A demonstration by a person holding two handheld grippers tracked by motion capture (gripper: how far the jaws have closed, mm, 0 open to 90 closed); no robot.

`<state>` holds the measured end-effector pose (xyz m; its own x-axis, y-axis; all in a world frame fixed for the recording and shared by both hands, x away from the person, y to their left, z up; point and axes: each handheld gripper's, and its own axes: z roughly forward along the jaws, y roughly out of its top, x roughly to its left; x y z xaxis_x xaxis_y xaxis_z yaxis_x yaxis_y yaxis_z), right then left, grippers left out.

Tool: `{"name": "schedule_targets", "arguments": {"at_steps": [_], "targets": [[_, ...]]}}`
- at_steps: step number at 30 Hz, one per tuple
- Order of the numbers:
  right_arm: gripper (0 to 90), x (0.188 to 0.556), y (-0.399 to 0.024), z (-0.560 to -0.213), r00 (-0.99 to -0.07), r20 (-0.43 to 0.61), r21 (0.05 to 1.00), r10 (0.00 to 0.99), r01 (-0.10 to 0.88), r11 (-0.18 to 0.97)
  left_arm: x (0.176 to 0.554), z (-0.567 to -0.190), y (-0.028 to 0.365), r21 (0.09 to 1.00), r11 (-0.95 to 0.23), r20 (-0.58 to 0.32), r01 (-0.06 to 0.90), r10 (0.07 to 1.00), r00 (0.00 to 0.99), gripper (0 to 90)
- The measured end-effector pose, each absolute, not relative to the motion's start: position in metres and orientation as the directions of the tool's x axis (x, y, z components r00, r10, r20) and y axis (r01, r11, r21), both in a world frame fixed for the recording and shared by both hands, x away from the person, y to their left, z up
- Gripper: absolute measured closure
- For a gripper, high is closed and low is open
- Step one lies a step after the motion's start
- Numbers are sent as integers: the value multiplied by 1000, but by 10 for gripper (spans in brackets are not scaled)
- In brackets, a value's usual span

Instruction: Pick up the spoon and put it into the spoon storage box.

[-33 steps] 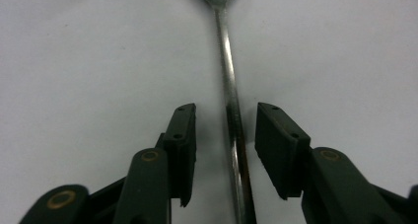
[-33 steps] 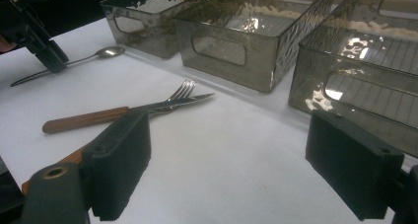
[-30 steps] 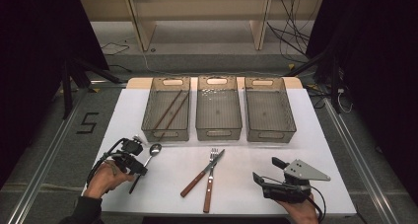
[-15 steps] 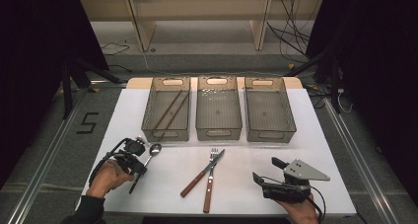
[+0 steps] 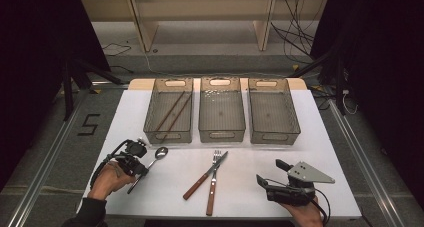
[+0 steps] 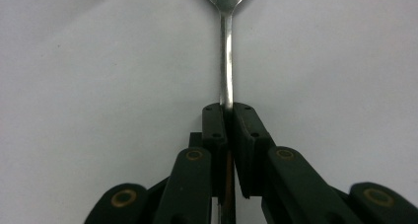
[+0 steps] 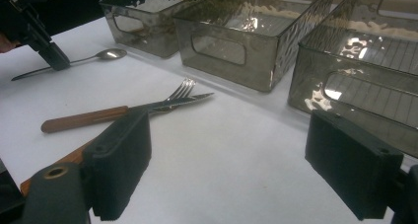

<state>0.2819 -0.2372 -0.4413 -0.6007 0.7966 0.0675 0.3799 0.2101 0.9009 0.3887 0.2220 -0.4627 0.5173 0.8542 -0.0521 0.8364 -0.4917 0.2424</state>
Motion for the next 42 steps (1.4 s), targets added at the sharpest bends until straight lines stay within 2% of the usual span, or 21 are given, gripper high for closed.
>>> {"name": "schedule_targets", "arguments": {"at_steps": [9,31,42], "targets": [[183,282,-238,-441,-599,69,901,797,380,208,388,-460,223,261,-507,-56,822,842,537,841],[184,282,-238,-441,-599,72,901,798,382,205,380,-424,209,463,-488,-136,740,786,603,841],[184,282,-238,-442,-599,73,901,797,382,205,385,-411,189,509,-499,-154,701,749,645,840]]}}
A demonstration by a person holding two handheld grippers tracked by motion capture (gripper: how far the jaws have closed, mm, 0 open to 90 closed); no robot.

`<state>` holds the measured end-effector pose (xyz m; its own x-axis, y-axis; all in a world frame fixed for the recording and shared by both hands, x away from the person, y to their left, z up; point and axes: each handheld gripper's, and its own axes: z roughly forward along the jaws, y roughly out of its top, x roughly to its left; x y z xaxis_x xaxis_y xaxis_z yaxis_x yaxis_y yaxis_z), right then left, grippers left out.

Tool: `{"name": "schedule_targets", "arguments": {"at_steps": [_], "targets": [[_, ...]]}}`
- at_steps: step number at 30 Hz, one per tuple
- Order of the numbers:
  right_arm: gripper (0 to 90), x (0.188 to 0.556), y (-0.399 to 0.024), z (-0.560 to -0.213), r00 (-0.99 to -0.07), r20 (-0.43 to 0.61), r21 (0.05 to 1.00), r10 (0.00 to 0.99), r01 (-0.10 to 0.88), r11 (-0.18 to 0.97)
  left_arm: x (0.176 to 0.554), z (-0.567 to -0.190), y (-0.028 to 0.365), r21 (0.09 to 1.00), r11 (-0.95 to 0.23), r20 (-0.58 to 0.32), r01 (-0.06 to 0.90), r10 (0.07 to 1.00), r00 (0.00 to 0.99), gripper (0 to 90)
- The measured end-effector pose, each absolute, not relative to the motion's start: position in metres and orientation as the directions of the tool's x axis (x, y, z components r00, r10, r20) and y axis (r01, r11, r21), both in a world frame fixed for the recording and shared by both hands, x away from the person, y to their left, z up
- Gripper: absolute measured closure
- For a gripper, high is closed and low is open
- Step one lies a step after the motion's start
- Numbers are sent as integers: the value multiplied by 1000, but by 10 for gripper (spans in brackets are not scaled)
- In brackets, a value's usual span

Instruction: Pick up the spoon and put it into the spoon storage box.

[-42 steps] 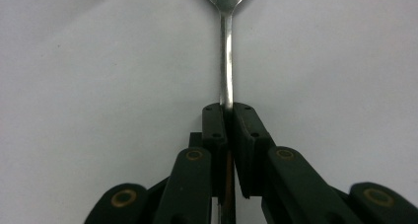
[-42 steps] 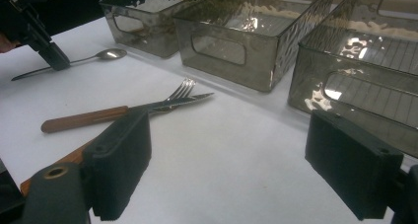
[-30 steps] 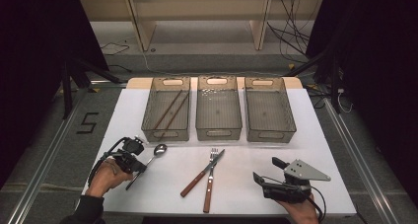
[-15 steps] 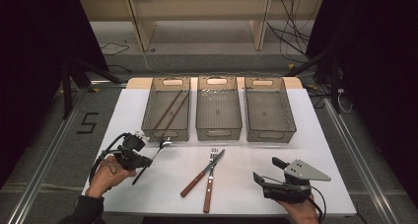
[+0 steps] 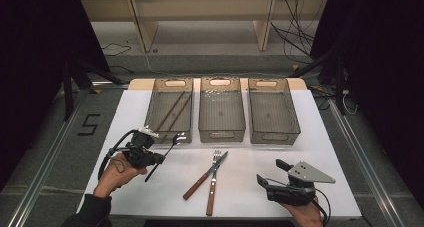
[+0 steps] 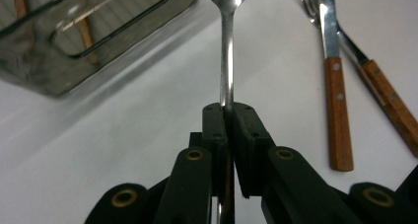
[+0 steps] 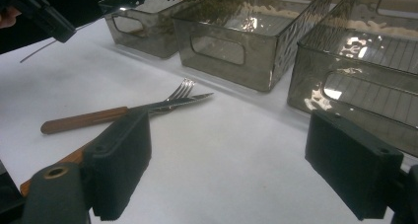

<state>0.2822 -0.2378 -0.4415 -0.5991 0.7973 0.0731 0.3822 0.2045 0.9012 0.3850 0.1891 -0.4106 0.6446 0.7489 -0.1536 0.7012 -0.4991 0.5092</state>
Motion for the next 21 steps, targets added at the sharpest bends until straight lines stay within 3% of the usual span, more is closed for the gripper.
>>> {"name": "schedule_targets", "arguments": {"at_steps": [21], "targets": [[184,283,-238,-442,-602,74,901,795,382,206,422,-371,133,607,-491,-162,625,694,702,840]]}}
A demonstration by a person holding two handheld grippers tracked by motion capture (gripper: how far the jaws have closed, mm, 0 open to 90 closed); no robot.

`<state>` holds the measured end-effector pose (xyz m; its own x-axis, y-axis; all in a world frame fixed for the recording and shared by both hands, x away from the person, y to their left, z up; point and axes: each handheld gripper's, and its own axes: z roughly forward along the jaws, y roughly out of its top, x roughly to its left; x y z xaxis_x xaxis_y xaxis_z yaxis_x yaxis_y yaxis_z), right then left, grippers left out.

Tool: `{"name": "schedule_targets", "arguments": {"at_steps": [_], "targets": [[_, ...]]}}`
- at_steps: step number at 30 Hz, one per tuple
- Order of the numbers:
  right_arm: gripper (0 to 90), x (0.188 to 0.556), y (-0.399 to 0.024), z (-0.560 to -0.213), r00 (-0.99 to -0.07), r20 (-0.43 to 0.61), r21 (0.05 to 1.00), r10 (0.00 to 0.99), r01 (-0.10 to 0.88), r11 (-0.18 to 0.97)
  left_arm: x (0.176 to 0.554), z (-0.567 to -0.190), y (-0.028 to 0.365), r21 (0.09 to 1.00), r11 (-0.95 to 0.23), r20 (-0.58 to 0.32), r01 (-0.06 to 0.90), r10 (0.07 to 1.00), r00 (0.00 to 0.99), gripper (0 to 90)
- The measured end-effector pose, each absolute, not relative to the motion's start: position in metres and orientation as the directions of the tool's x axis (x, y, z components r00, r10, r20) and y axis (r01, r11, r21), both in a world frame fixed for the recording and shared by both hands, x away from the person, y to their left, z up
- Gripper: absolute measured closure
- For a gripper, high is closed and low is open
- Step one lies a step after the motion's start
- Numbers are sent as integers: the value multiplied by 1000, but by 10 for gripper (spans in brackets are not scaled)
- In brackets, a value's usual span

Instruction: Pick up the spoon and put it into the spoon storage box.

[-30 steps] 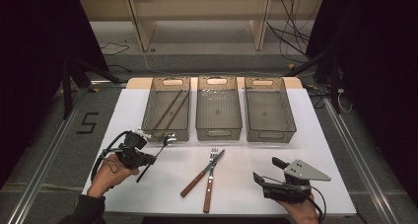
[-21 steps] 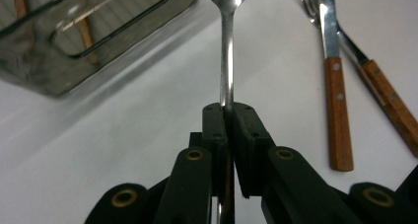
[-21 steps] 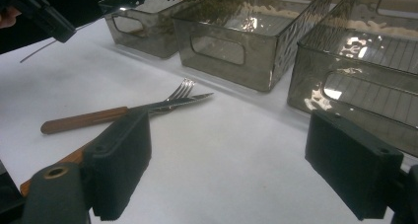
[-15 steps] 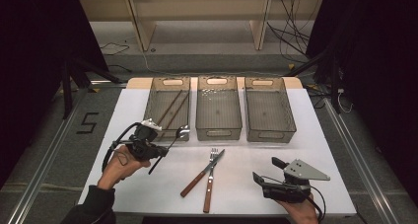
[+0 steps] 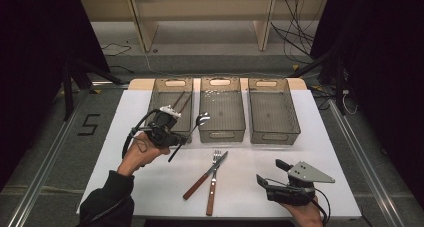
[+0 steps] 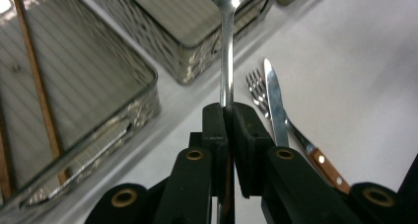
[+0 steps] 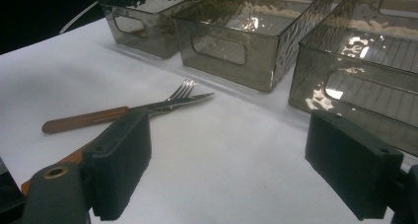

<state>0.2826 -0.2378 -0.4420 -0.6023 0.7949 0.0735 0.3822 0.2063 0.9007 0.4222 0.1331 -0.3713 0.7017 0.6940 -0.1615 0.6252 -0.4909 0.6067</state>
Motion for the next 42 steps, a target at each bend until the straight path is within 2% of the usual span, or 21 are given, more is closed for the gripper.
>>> {"name": "schedule_targets", "arguments": {"at_steps": [16,42], "targets": [[183,283,-238,-442,-603,78,901,794,383,203,459,-358,96,678,-436,-163,591,695,700,840],[184,283,-241,-443,-605,84,901,792,385,199,510,-352,67,694,-388,-185,607,718,671,840]]}}
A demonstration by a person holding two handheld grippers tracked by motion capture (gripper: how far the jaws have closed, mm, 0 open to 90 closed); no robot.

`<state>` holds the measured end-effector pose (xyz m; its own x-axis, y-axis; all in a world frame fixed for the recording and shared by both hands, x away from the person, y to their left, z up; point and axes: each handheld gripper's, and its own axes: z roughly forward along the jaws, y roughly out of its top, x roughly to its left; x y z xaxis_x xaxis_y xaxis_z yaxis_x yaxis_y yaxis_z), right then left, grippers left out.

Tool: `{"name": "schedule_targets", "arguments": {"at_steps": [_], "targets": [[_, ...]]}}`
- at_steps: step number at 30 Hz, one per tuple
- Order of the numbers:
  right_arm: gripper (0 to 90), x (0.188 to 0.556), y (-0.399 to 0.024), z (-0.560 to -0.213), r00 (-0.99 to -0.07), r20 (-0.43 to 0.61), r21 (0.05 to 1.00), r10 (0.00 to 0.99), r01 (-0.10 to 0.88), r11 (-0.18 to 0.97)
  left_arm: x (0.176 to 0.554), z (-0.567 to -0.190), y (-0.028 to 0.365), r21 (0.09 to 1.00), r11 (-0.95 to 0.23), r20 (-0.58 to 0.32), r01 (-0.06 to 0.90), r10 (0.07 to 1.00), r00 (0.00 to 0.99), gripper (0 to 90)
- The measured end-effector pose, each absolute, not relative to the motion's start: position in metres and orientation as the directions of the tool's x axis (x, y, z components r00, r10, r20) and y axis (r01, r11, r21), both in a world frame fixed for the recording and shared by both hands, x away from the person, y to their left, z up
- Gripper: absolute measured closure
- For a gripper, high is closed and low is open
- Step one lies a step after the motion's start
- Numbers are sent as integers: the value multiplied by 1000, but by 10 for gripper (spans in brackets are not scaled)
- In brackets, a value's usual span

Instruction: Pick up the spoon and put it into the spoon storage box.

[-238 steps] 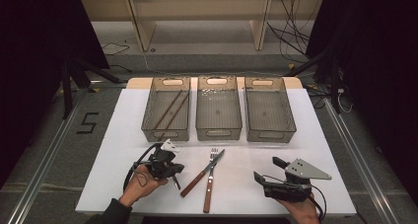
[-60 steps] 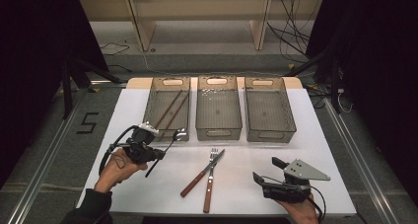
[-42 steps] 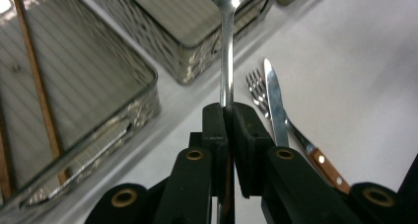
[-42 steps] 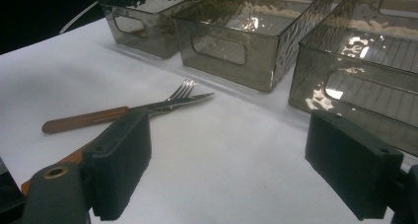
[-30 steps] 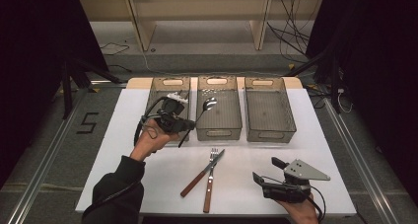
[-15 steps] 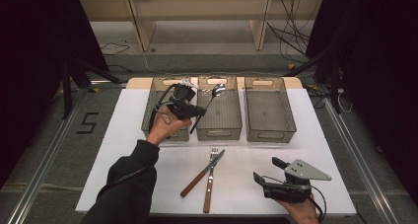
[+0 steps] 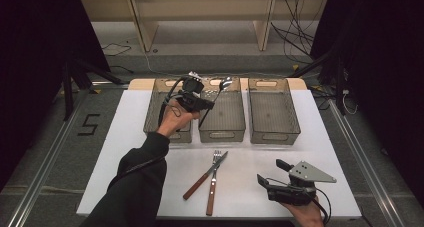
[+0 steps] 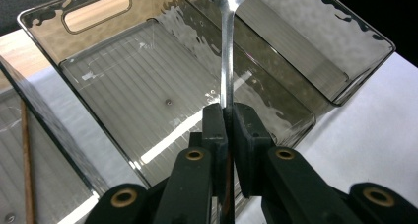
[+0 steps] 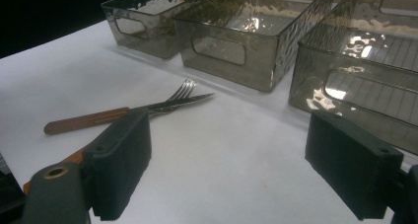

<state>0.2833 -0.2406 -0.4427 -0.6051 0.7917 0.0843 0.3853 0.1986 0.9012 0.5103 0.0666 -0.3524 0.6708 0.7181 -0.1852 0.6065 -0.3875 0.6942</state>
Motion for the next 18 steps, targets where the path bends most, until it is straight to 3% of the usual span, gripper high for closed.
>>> {"name": "schedule_targets", "arguments": {"at_steps": [18], "targets": [[184,283,-241,-443,-608,84,902,789,384,200,532,-363,53,683,-376,-176,626,747,641,839]]}}
